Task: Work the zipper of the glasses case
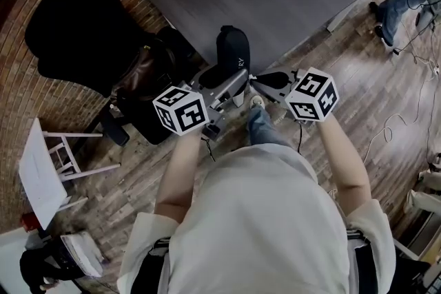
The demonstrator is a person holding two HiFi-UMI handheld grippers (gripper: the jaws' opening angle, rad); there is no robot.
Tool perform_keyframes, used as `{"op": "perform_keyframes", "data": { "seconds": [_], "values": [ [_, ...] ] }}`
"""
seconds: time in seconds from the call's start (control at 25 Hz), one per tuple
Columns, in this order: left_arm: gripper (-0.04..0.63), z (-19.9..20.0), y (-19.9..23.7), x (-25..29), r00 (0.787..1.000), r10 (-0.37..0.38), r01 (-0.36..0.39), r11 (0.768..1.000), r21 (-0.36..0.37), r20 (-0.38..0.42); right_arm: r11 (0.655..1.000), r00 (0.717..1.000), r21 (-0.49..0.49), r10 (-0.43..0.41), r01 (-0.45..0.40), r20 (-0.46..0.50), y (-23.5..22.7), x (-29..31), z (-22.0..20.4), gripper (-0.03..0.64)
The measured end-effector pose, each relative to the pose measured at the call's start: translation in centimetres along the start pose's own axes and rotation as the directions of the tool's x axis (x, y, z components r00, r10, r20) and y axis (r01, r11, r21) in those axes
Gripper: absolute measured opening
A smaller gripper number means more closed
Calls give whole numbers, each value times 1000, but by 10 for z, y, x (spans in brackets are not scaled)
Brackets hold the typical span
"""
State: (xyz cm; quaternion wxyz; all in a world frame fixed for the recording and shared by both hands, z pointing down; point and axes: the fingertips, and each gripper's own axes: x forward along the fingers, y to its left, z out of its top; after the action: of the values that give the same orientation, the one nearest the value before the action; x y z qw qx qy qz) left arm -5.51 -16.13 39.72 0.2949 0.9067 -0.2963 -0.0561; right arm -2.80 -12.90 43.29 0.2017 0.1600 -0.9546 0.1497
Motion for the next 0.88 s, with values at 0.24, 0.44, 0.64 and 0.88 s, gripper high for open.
{"op": "perform_keyframes", "data": {
  "seconds": [0.24, 0.44, 0.64, 0.88],
  "values": [
    [262, 10, 6, 7, 1000, -1, 1, 1000, -8, 18, 994, 998, 105, 1, -8, 65, 9, 8, -6, 8],
    [261, 13, 5, 17, 1000, -16, 17, 1000, -22, 25, 981, 993, 188, 33, -54, 112, 18, 14, -8, 8],
    [255, 5, 10, 37, 1000, -30, 30, 999, -38, -4, 966, 988, 245, 51, -85, 144, 23, 27, -9, 8],
    [253, -1, 36, 59, 999, -34, 37, 987, -159, 21, 968, 992, 247, 5, -36, 126, -3, 26, -16, 8]
  ]
}}
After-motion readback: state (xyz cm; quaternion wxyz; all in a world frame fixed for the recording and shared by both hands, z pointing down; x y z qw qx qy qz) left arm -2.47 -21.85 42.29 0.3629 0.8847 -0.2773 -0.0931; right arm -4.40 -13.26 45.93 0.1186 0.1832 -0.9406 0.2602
